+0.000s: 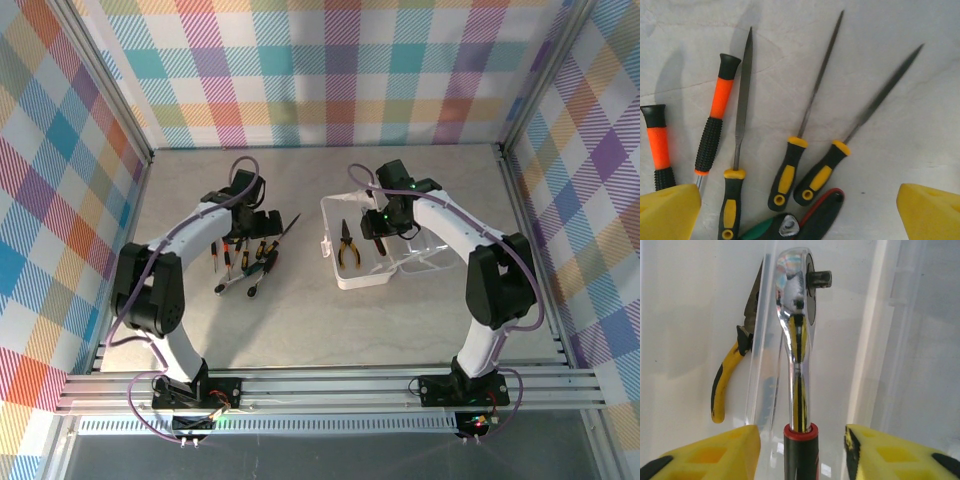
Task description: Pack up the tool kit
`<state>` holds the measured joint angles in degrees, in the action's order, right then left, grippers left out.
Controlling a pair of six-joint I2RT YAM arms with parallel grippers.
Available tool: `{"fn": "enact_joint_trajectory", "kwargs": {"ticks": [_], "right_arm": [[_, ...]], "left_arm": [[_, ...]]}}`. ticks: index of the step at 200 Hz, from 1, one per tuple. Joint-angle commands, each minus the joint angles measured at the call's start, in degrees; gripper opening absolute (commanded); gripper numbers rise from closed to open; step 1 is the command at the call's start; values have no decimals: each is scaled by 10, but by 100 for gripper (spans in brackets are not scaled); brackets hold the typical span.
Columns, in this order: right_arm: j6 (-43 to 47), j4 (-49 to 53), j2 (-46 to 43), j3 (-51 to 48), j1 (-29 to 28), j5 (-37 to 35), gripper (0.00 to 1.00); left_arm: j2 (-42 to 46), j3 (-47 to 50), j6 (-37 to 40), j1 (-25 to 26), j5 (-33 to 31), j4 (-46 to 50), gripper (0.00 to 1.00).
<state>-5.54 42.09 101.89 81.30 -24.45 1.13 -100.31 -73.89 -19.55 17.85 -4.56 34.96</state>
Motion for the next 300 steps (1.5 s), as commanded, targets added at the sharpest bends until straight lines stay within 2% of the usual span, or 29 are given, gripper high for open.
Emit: {"fn": "enact_joint_trajectory", "kwargs": {"ticks": [1, 11, 20, 28, 92, 182, 283, 300], "right_arm": [[7, 3, -38, 1, -4, 25, 58], [10, 2, -47, 1, -4, 33, 68], [15, 1, -54, 1, -4, 43, 82], [18, 3, -59, 1, -4, 50, 100], [24, 5, -76, -1, -4, 56, 99], [25, 9, -69, 10, -4, 56, 99], [26, 18, -70, 20, -5, 55, 99], [27, 20, -71, 22, -4, 56, 99]], "left_arm": [[-32, -29, 23, 2, -39, 16, 99], [-50, -40, 26, 2, -54, 18, 94], [-65, -50, 30, 2, -63, 19, 90], [-77, -59, 32, 2, -67, 19, 86], [-156, -117, 46, 2, -50, 17, 54], [-217, -138, 58, 9, -36, 32, 38], [-246, -149, 63, 12, -30, 41, 0], [-229, -154, 69, 11, -44, 54, 0]]}}
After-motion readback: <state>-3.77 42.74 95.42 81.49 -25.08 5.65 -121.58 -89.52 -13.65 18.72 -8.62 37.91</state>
